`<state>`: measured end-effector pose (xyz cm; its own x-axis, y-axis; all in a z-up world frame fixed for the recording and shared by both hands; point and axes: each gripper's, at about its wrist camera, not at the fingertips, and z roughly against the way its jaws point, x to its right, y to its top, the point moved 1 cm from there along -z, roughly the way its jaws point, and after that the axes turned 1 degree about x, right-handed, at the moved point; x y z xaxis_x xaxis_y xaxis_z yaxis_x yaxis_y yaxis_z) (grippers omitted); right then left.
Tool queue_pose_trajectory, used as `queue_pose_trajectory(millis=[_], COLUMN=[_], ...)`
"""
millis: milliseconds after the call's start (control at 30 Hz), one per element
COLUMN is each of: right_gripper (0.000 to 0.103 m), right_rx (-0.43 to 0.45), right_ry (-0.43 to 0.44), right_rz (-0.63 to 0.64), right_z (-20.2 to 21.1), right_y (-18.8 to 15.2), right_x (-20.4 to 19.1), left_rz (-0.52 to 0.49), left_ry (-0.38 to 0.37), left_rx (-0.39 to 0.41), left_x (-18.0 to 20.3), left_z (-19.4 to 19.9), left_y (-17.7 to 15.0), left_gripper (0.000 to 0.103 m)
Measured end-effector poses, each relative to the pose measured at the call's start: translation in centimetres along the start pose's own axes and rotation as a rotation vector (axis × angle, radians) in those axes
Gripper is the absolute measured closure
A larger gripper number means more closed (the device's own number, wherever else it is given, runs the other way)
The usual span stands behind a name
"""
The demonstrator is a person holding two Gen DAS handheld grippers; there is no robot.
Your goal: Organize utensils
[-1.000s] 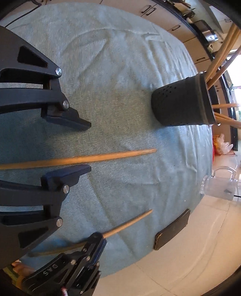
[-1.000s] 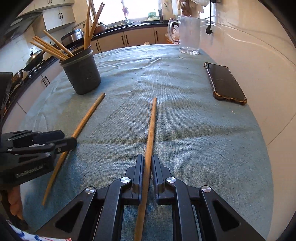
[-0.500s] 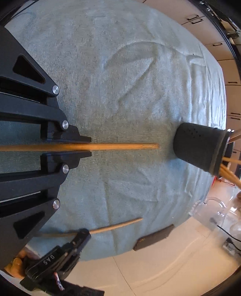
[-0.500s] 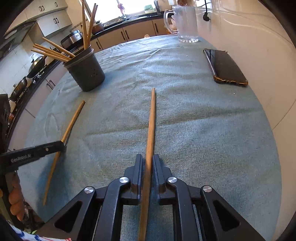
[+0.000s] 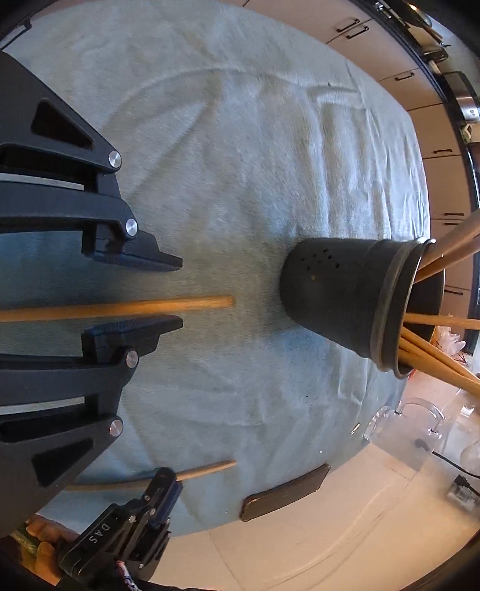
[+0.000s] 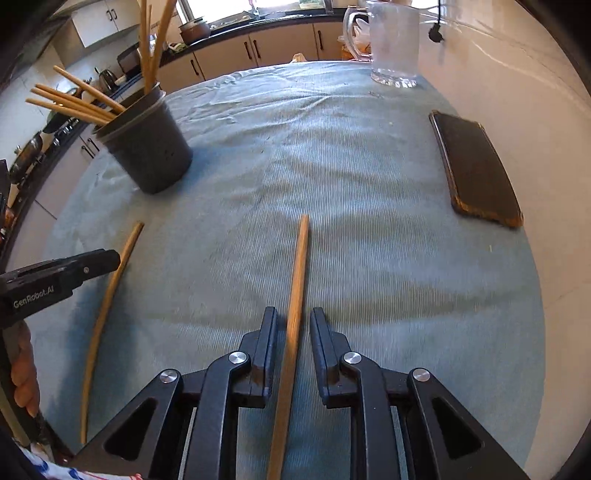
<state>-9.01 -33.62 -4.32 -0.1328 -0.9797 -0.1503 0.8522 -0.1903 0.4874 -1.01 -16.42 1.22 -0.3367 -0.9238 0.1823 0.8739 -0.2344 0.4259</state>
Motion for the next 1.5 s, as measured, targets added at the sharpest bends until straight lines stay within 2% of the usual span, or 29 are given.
queue_pose_trajectory(millis=[200, 333, 400, 433, 467, 567, 700, 900, 1100, 1267, 1500], right_gripper=[0.084, 0.085, 0.094, 0.095, 0.096, 0.097, 0.097, 0.097, 0.097, 0.097, 0.097], right_rx=[-0.009, -0.004, 0.012, 0.021, 0.035, 0.071, 0.133, 0.26, 0.363, 0.437, 0.504], right_ry=[-0.069, -0.077, -0.081, -0.08, -0.068, -0.008, 0.036, 0.076, 0.111, 0.114, 0.118], right_rz=[0.072, 0.08, 0.071, 0.067, 0.059, 0.009, -0.045, -0.06, -0.061, -0.043, -0.012], right_z=[-1.7, -2.1, -2.1, -2.1, -2.0, -1.8, 0.1, 4.8, 9.0, 11.9, 14.7], right_y=[2.7, 3.5, 3.6, 3.6, 3.5, 3.4, 3.1, 2.5, 1.3, 0.3, -1.4], right_x=[-1.0, -1.0, -0.9, -0.8, -0.6, 0.2, 0.8, 0.2, -0.6, -1.3, -2.7], left_rz=[-0.028, -0.029, -0.025, -0.026, -0.029, -0.004, -0.005, -0.011, -0.025, -0.032, -0.055], left_ry=[-0.015, -0.022, -0.032, -0.037, -0.039, -0.048, -0.054, -0.082, -0.077, -0.066, -0.049], left_rx=[0.008, 0.024, 0.033, 0.036, 0.038, 0.037, 0.121, 0.252, 0.358, 0.413, 0.446], left_x=[0.7, 0.7, 0.5, 0.5, 0.4, -0.4, -0.5, 0.0, 1.2, 1.6, 1.9], left_z=[-1.1, -1.4, -1.4, -1.5, -1.6, -1.3, 1.9, 7.7, 11.6, 14.2, 16.7], left_y=[1.1, 1.4, 1.4, 1.5, 1.5, 1.8, 1.7, 1.0, -0.4, -1.9, -3.7], left_gripper=[0.08, 0.08, 0.08, 0.081, 0.096, 0.096, 0.096, 0.096, 0.096, 0.096, 0.096])
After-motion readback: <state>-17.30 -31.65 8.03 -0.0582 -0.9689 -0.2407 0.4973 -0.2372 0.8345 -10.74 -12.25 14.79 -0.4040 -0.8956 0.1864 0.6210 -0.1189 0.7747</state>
